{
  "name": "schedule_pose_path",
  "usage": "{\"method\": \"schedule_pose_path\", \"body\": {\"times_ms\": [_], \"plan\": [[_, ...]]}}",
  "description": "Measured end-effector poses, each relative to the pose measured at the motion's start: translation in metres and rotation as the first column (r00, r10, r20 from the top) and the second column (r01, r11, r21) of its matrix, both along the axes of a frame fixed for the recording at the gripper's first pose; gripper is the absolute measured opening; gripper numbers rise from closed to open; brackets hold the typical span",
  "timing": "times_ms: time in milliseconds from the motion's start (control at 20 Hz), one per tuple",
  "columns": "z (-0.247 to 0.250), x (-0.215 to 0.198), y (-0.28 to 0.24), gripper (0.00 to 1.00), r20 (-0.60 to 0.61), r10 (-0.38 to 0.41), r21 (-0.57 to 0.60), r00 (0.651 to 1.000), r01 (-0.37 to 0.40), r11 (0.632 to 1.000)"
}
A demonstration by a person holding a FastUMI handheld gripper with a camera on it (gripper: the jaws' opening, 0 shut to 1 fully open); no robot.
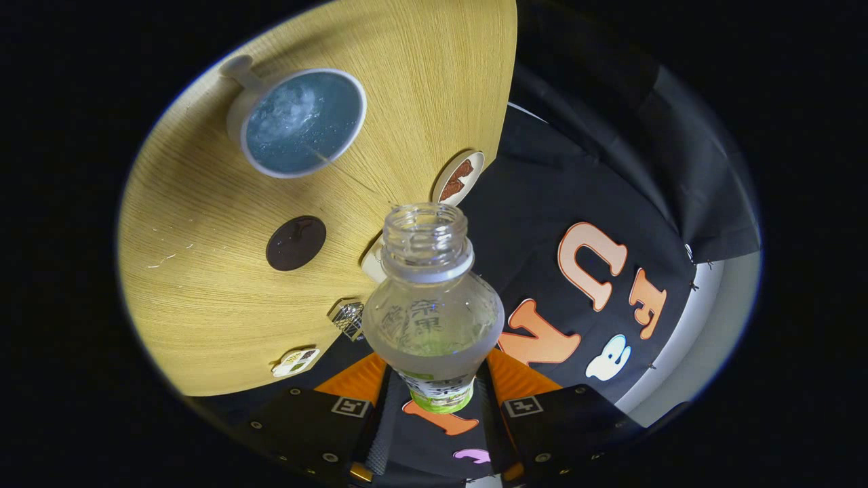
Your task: Take the bottle from table, then pour the juice into the cup, finally place the bottle on the coaster
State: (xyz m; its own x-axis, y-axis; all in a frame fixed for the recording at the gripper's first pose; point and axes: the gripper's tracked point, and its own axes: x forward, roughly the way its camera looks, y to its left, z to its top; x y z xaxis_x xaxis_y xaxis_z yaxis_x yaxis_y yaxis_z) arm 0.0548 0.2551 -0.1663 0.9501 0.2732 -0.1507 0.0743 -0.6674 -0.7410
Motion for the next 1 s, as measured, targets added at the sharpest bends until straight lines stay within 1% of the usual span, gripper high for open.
{"method": "schedule_pose_path", "body": {"times_ms": [650,1000], "plan": [[-0.02,0.004,0.003,0.57,-0.031,0.0,-0.006,1.0,0.0,1.0],[-0.039,0.005,-0.003,0.57,-0.095,-0.015,0.073,0.995,0.022,0.997]]}}
